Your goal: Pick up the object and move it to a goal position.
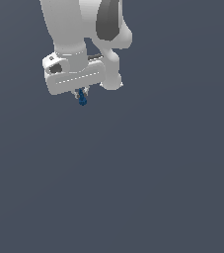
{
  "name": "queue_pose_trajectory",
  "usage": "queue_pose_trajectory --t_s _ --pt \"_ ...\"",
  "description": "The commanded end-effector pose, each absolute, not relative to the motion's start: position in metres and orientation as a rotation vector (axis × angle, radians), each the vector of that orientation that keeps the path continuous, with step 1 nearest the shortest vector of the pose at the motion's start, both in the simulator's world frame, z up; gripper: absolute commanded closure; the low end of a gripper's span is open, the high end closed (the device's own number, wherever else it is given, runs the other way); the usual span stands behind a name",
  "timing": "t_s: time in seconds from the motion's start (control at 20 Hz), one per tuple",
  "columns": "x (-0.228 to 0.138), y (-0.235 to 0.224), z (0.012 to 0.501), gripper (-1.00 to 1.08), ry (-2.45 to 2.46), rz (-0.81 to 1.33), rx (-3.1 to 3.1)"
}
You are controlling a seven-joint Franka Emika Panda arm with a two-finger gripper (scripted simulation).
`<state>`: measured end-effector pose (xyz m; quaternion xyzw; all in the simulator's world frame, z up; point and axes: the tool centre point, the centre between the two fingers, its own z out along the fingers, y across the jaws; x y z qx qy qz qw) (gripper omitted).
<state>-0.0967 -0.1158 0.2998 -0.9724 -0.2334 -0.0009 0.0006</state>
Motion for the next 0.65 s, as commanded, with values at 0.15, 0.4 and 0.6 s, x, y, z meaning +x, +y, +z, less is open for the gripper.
queue_pose_trajectory --t_s 0.15,0.4,0.6 --pt "-0.108 -0.129 0.325 1.08 -0.734 -0.001 -3.053" --pt "-0.111 -0.133 0.332 1.08 -0.734 0.000 -3.054" --pt "-0.109 -0.132 0.330 1.08 -0.734 0.000 -3.055"
